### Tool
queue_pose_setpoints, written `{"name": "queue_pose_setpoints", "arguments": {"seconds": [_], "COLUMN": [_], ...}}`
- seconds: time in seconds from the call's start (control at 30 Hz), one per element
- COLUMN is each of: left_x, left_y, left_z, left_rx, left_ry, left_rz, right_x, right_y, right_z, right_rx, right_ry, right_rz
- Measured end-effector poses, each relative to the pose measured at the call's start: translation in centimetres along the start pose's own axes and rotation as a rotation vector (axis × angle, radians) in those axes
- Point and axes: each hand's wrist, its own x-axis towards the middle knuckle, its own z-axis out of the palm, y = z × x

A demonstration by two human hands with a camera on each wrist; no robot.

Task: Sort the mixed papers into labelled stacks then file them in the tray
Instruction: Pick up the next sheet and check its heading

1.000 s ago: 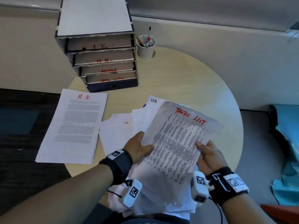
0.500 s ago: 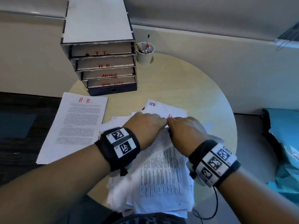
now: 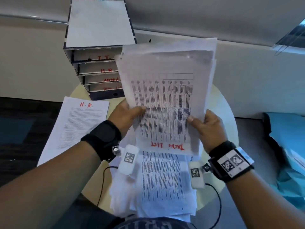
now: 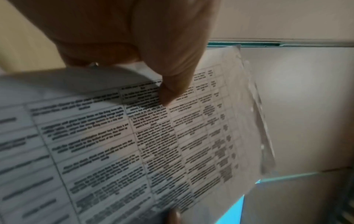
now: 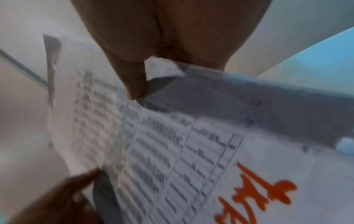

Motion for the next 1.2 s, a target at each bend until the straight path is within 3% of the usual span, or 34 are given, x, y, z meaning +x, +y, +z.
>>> {"name": "queue_pose_setpoints", "arguments": {"seconds": [0.23, 0.37, 0.53, 0.7, 0.77, 0.87, 0.93, 0.97, 1.07, 1.2], "left_x": [-1.7, -2.7, -2.2, -1.5, -1.3, -1.7, -1.8, -1.8, -1.9, -1.3], "left_y": [1.7, -2.1, -6.5, -5.5, -3.8, -0.3, 2.3, 3.4, 5.1, 6.0], "left_z": [2.2, 1.1, 1.1, 2.6, 2.3, 1.8, 2.1, 2.5, 4.2, 4.4], "left_rx": [0.124, 0.089, 0.218, 0.316, 0.411, 0.709, 0.99, 1.118, 1.324, 1.393], "left_ry": [0.095, 0.082, 0.049, 0.046, 0.059, 0.099, 0.027, -0.02, -0.08, -0.083], "left_rz": [0.334, 0.261, 0.079, 0.141, 0.203, 0.421, 0.564, 0.585, 0.67, 0.762], "right_x": [-1.3, -2.1, -2.2, -1.9, -1.3, -1.5, -2.1, -2.2, -1.5, -0.3], "right_y": [0.7, 2.2, 3.7, 2.8, 1.9, -1.6, -4.9, -6.4, -7.9, -7.2], "right_z": [2.5, 2.2, 2.3, 1.7, 0.0, -2.7, -3.4, -3.2, -1.8, -1.3], "right_rx": [0.282, 0.229, 0.265, 0.181, 0.08, -0.241, -0.589, -0.755, -1.129, -1.354], "right_ry": [0.185, 0.157, 0.196, 0.173, 0.291, 0.435, 0.325, 0.232, -0.056, -0.147], "right_rz": [0.067, 0.053, 0.121, 0.074, 0.044, -0.335, -0.642, -0.712, -0.661, -0.501]}}
